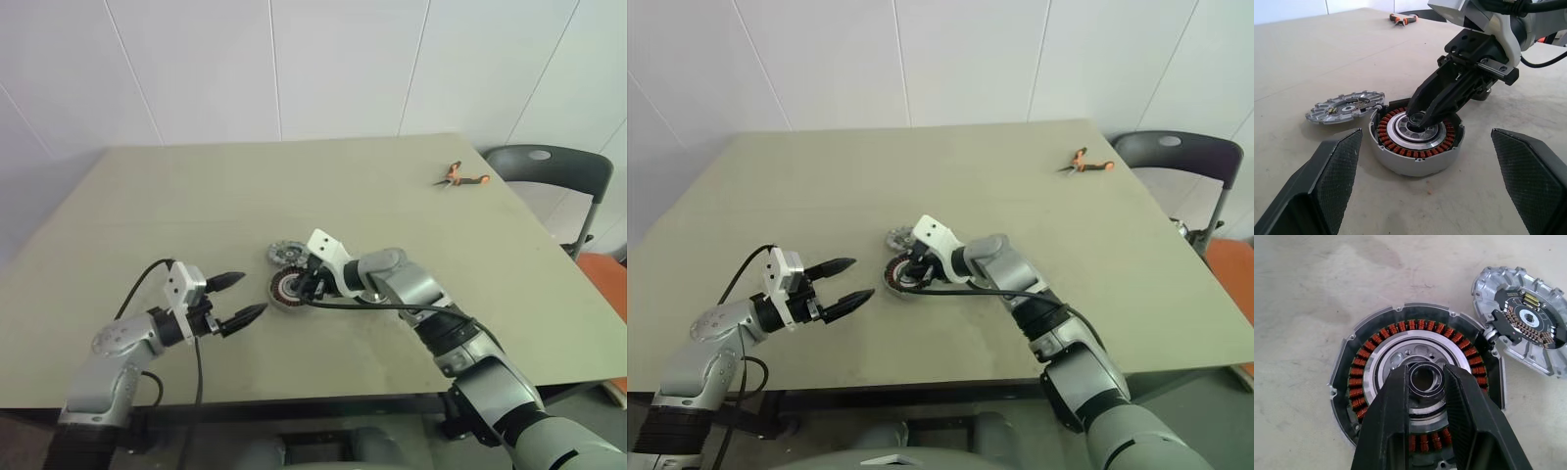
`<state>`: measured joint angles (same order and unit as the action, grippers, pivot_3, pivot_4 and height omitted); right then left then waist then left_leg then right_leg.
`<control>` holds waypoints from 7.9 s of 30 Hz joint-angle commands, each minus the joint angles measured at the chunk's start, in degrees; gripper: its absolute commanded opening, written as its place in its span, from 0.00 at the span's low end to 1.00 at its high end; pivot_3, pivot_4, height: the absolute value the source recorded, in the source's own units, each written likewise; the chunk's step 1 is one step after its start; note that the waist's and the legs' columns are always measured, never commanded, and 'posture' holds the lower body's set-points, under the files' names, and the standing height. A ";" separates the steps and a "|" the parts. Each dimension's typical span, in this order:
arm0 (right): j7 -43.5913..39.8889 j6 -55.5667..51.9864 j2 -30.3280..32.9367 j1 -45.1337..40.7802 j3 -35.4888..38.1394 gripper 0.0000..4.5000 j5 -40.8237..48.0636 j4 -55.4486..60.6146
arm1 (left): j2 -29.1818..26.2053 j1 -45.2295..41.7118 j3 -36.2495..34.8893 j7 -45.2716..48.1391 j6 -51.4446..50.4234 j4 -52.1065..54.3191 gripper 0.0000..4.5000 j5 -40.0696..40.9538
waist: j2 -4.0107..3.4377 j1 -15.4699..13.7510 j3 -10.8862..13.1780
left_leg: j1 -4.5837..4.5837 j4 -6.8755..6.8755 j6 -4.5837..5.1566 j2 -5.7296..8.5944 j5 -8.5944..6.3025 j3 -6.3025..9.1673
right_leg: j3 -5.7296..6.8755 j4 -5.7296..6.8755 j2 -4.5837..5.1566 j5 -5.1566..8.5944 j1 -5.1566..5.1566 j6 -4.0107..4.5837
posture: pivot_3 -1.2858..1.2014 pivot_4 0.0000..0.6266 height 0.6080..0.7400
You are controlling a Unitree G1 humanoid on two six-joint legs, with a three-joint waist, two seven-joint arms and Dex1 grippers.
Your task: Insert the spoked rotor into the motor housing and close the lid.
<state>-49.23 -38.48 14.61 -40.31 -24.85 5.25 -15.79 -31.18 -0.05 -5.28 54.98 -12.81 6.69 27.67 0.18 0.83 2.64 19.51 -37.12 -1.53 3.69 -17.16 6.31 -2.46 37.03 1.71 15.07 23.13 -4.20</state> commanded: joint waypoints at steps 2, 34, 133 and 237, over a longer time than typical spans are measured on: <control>0.26 0.06 -0.53 -0.34 0.78 0.15 -0.08 1.67 | -0.03 -0.60 -0.52 -0.47 0.21 1.83 1.00 0.34 | 0.00 -0.02 0.00 | 0.00 -0.01 0.00 0.00 0.00 0.00 | 0.00 0.00 0.01 0.00 0.00 0.00 | 0.52 0.00 1.00; 0.92 -0.50 -1.32 0.70 0.70 0.15 0.08 1.73 | 0.20 -0.23 -0.45 0.98 2.90 -1.64 1.00 -0.70 | 0.00 -0.01 0.00 | 0.00 0.00 0.00 0.00 0.00 0.00 | 0.00 0.00 0.01 0.00 0.00 0.00 | 0.52 0.00 1.00; -0.05 -10.31 3.14 0.43 27.64 0.00 21.11 4.72 | 1.15 -1.40 -1.21 1.83 5.79 -3.34 1.00 -1.15 | -0.09 -0.12 0.01 | 0.05 0.08 -0.03 -0.05 0.01 -0.01 | 0.01 -0.08 -0.02 -0.03 0.04 0.06 | 0.52 0.00 1.00; 46.48 -51.24 -6.93 0.56 63.50 0.09 66.33 -9.15 | 1.54 -1.22 -2.86 1.95 5.75 -2.71 1.00 0.65 | -0.42 1.59 0.27 | 0.12 0.21 0.20 -0.42 -0.09 -0.24 | 0.07 -0.38 -0.23 -0.14 0.10 0.16 | 0.52 0.00 1.00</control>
<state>-2.16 -88.64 9.37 -39.11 37.58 68.28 -25.64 -28.92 -1.64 -5.90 56.78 -7.26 1.97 26.42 -0.24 2.42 2.91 19.67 -36.90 -1.32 3.27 -17.25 6.06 -2.40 36.65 1.48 14.93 23.28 -4.04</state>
